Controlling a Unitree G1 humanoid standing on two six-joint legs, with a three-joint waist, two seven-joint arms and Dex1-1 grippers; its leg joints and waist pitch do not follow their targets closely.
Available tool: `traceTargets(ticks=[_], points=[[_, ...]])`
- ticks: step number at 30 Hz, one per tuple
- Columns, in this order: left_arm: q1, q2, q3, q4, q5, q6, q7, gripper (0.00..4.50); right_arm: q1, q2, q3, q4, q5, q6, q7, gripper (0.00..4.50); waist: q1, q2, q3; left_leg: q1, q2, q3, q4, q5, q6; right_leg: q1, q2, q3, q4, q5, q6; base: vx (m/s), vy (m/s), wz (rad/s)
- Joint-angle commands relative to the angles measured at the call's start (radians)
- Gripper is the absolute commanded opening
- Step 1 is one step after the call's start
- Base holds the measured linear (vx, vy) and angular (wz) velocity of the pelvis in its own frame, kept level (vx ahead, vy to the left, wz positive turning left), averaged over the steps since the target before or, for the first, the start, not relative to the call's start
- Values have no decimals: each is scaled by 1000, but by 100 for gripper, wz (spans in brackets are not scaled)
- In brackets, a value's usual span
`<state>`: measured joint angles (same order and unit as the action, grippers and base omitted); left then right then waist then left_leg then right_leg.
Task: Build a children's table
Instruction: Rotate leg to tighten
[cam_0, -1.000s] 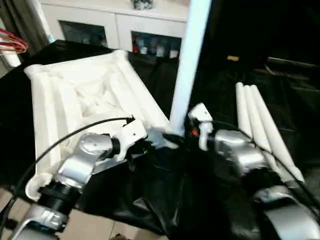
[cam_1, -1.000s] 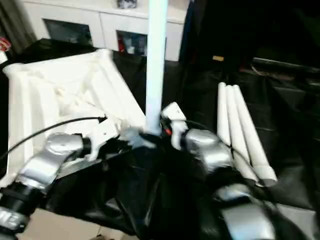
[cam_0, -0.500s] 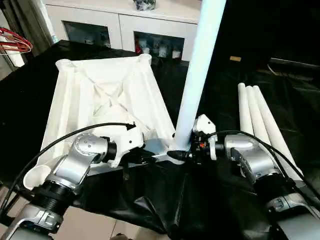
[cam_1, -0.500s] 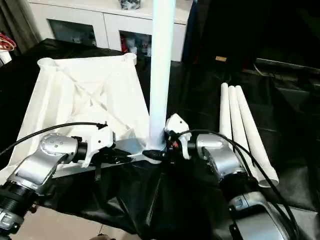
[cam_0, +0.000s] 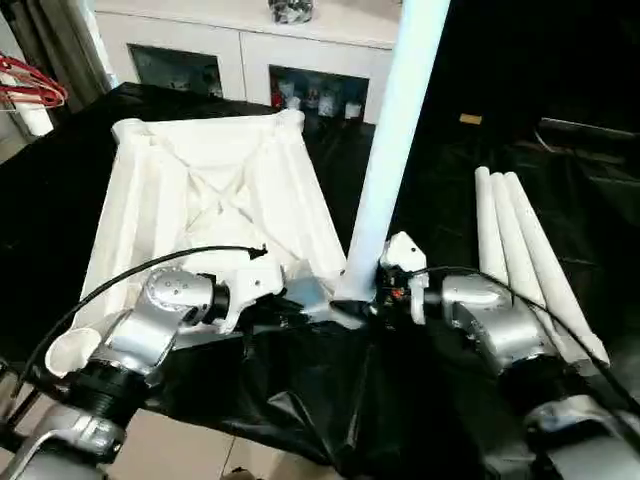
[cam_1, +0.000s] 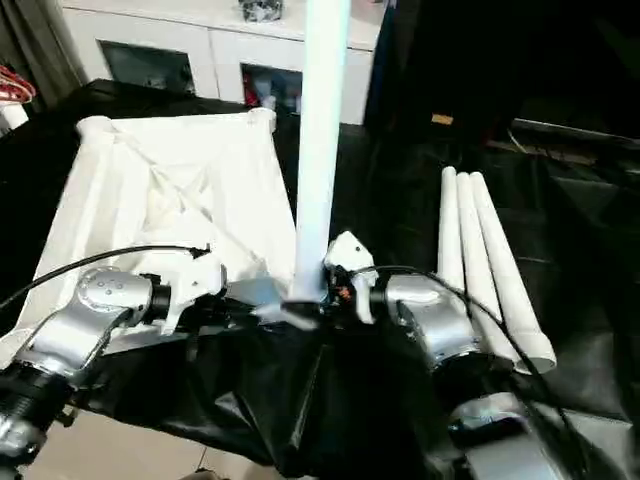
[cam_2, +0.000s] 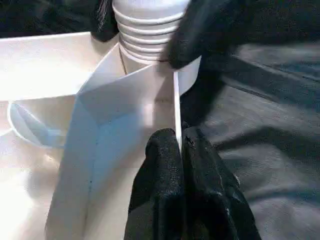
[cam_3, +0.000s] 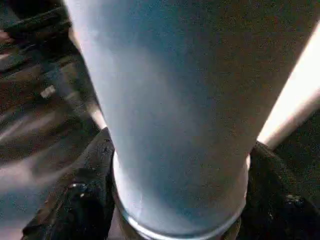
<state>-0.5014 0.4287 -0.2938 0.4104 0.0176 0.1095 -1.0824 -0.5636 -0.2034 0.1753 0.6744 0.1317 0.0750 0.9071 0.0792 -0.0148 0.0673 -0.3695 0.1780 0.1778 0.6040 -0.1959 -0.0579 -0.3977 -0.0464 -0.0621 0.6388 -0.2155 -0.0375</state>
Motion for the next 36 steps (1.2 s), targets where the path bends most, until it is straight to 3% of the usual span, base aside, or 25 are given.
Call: traceTargets(ticks=[1, 4, 5, 6, 8, 11, 15, 16, 17, 20, 21, 22, 23, 24, 25, 28, 30, 31, 36], points=[[-45, -49, 15, -9, 4, -11, 76, 0, -27, 43, -15, 93, -40, 15, -168, 278, -5, 12, -73, 14, 59, -22, -67, -124, 10, 59, -107, 62, -79, -77, -243, 0, 0, 0], [-62, -87, 16, 14, 39, 23, 171, 0, -63, 107, -60, 170, -29, 21, -328, 277, -17, 13, -70, 16, 58, -23, -68, -156, -10, 57, -109, 65, -86, -156, -226, 0, 0, 0], [-68, -119, 22, 17, 38, 44, 212, 0, -87, 136, -84, 212, -21, 28, -414, 277, -18, 19, -70, 16, 57, -25, -68, -158, -13, 56, -109, 65, -86, -164, -225, 0, 0, 0], [-71, -138, 23, 16, 41, 56, 239, 0, -101, 152, -97, 234, -16, 32, -459, 277, -19, 13, -70, 16, 56, -24, -68, -163, -14, 56, -106, 63, -89, -175, -218, 0, 0, 0], [-73, -155, 21, 15, 50, 64, 267, 0, -112, 166, -105, 253, -17, 31, -505, 277, -19, 10, -71, 13, 55, -24, -68, -151, -10, 57, -106, 64, -88, -170, -214, 0, 0, 0], [-77, -208, 19, 14, 65, 80, 344, 0, -136, 193, -98, 298, -58, -33, -595, 277, -16, 7, -74, 11, 56, -22, -66, -121, 1, 56, -106, 63, -83, -124, -216, 0, 0, 0], [-75, -226, 19, 17, 69, 74, 361, 0, -152, 209, -110, 326, -64, -61, -610, 277, -15, 10, -77, 7, 56, -21, -65, -92, 33, 58, -106, 61, -76, -59, -222, 0, 0, 0], [-74, -227, 19, 17, 70, 70, 363, 0, -158, 213, -118, 334, -61, -66, -615, 333, -15, 8, -76, 8, 56, -21, -65, -95, 35, 57, -107, 61, -77, -58, -223, 0, 0, 0], [-70, -226, 19, 14, 71, 63, 360, 0, -165, 218, -131, 339, -48, -73, -602, 347, -16, 13, -76, 8, 56, -22, -64, -100, 36, 57, -107, 61, -77, -64, -225, 0, 0, 0], [-61, -219, 16, 5, 70, 52, 348, 0, -180, 223, -148, 349, -28, -85, -585, 353, -17, 11, -76, 9, 56, -20, -65, -120, 36, 56, -108, 61, -81, -89, -224, 0, 0, 0], [-53, -210, 15, -6, 66, 49, 333, 0, -181, 221, -143, 346, -31, -92, -573, 385, -15, 21, -76, 10, 57, -21, -65, -122, 35, 55, -109, 61, -82, -83, -224, 0, 0, 0], [-49, -205, 15, -12, 65, 50, 328, 0, -184, 220, -139, 349, -35, -99, -571, 385, -16, 18, -76, 8, 57, -21, -65, -116, 36, 57, -107, 61, -80, -70, -225, 0, 0, 0], [-42, -197, 14, -21, 59, 47, 310, 0, -183, 216, -132, 348, -40, -106, -565, 393, -14, 26, -79, 7, 56, -23, -64, -91, 44, 59, -107, 60, -72, -22, -234, 0, 0, 0], [-34, -186, 13, -29, 52, 41, 287, 0, -180, 209, -124, 340, -45, -111, -537, 393, -16, 24, -80, 7, 57, -22, -64, -90, 48, 58, -107, 59, -73, -13, -235, 0, 0, 0], [-27, -178, 13, -36, 42, 34, 265, 0, -175, 202, -118, 327, -44, -113, -502, 393, -15, 31, -81, 6, 57, -23, -62, -89, 51, 60, -107, 58, -69, 9, -243, 0, 0, 0], [-8, -148, 10, -48, 21, 13, 199, 0, -149, 167, -100, 268, -31, -105, -366, 393, -16, 23, -81, 2, 55, -21, -60, -78, 83, 64, -105, 58, -67, 46, -253, 0, 0, 0], [-5, -142, 8, -49, 18, 8, 187, 0, -144, 160, -99, 259, -30, -104, -340, 393, -14, 27, -80, 7, 57, -21, -61, -96, 82, 60, -107, 57, -71, 15, -255, 0, 0, 0], [0, -133, 9, -52, 9, 0, 165, 0, -133, 142, -88, 237, -31, -104, -293, 393, -16, 23, -79, 6, 58, -20, -62, -103, 79, 60, -106, 57, -73, 2, -256, 0, 0, 0], [22, -96, 18, -76, -30, -10, 76, 0, -76, 61, -29, 133, -26, -96, -80, 393, -12, 24, -74, 7, 59, -21, -65, -138, 72, 58, -103, 56, -80, -72, -241, 0, 0, 0]])
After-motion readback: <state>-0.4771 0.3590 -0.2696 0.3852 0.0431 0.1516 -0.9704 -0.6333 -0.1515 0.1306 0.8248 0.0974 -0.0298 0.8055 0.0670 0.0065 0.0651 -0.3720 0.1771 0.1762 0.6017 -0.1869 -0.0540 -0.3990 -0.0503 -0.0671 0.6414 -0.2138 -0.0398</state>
